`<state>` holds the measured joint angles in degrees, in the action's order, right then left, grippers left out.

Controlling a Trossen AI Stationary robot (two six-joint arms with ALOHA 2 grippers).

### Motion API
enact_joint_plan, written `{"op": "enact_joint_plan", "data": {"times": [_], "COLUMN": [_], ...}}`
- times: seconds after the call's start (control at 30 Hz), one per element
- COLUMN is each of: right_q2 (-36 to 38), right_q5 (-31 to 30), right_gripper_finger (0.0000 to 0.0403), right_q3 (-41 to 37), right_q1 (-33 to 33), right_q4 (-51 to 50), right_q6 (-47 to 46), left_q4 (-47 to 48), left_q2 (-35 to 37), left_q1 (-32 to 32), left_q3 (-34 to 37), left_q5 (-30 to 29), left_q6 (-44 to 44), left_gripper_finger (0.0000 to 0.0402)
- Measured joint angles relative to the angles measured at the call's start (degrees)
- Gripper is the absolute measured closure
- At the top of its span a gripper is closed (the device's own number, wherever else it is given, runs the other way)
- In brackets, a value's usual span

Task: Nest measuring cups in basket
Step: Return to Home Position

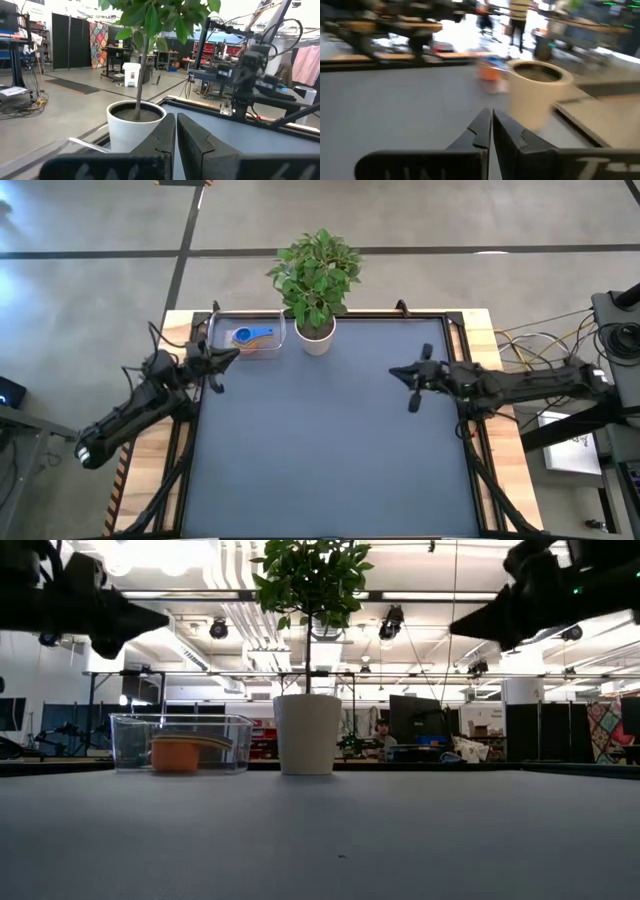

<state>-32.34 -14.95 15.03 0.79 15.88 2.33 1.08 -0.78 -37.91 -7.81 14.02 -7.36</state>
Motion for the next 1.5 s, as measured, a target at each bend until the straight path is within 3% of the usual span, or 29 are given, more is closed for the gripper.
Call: {"op": "enact_joint_plan", "data": {"times": [0.17, 0.4, 0.5, 0.87, 1.1, 1.3, 1.4, 1.5], "right_q2": [16.1, 32.0, 32.2, 30.4, 30.8, 30.8, 30.8, 30.7], "right_q5": [2.6, 10.3, 11.0, 11.4, 16.4, 26.4, 25.2, 18.4], "right_gripper_finger": [0.0394, 0.0394, 0.0394, 0.0394, 0.0394, 0.0394, 0.0394, 0.0394], "right_q3": [3.7, -2.2, -5.9, -9.2, -11.6, -12.2, -12.2, -12.4], "right_q1": [0.0, 0.0, 0.0, 0.0, 0.0, 0.0, 0.0, 0.0], "right_q4": [-14.6, -10.5, -12.2, -13.0, -12.8, -12.6, -12.6, -12.9], "right_q6": [-0.1, 4.0, 4.3, -0.2, 0.3, -0.8, -1.1, -6.3], "left_q4": [-3.1, -3.1, -6.8, -6.2, -6.2, -6.2, -6.2, -6.2], "left_q2": [0.6, 0.8, 0.8, 0.5, 0.0, 0.0, 0.0, 0.0], "left_q1": [0.0, 0.0, 0.1, 0.7, 0.7, 0.7, 0.7, 0.7], "left_q3": [2.0, 3.7, 7.3, 6.9, 6.9, 6.8, 6.8, 6.8], "left_q5": [0.0, 3.5, 3.9, 3.4, 3.1, 3.1, 3.1, 3.1], "left_q6": [0.0, 1.9, 0.4, -5.1, -5.4, -5.4, -5.4, -5.4], "left_gripper_finger": [0.0401, 0.0402, 0.0402, 0.0401, 0.0401, 0.0401, 0.0401, 0.0401]}}
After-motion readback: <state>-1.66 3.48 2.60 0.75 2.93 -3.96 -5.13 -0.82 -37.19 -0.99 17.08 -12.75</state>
